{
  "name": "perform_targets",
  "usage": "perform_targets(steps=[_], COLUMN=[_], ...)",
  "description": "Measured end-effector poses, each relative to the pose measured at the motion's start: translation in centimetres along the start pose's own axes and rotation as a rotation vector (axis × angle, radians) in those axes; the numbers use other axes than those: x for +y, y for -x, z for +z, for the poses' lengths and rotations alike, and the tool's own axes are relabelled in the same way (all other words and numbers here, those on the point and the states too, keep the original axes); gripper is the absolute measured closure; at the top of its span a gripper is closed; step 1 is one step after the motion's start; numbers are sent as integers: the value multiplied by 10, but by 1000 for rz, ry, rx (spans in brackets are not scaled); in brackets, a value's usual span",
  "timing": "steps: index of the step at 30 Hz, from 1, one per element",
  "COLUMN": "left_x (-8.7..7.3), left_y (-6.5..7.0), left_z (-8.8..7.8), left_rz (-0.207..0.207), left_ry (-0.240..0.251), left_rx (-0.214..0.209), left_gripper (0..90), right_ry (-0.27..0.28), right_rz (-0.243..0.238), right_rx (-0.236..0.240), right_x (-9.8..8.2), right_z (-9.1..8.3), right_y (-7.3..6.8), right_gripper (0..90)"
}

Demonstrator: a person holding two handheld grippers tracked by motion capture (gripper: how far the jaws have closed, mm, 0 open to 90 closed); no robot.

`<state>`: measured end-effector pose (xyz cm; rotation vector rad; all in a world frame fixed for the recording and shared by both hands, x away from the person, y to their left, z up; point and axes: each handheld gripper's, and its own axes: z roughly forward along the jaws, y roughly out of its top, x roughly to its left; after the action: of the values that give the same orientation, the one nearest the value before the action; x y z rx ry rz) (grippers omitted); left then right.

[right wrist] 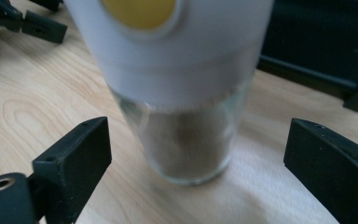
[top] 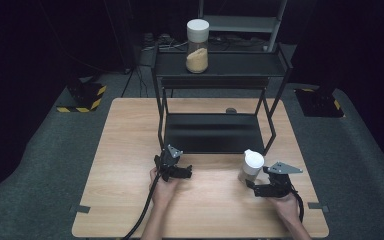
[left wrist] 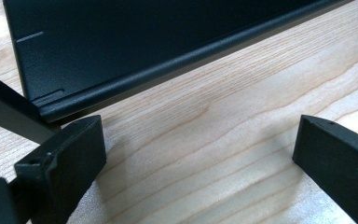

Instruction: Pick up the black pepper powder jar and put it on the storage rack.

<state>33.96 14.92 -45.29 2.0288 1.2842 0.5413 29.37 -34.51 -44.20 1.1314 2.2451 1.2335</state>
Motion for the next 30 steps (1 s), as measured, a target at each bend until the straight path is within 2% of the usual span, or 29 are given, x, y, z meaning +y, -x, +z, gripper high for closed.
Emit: perform_targets(steps=[12,21,30], left_x=[0,0,0], left_y=[0,0,0], left_z=[0,0,0], left_rz=[0,0,0], left_ry=[0,0,1], left_rx=[0,0,-1], left_gripper=[26,27,27], right_ry=[43,51,88], right_rz=[-3,-26,-58], right_rx=[2,0,1], right_x=[9,11,7], right_z=[9,11,10], right_y=[-2,-4,-7], right_gripper=[140,191,284])
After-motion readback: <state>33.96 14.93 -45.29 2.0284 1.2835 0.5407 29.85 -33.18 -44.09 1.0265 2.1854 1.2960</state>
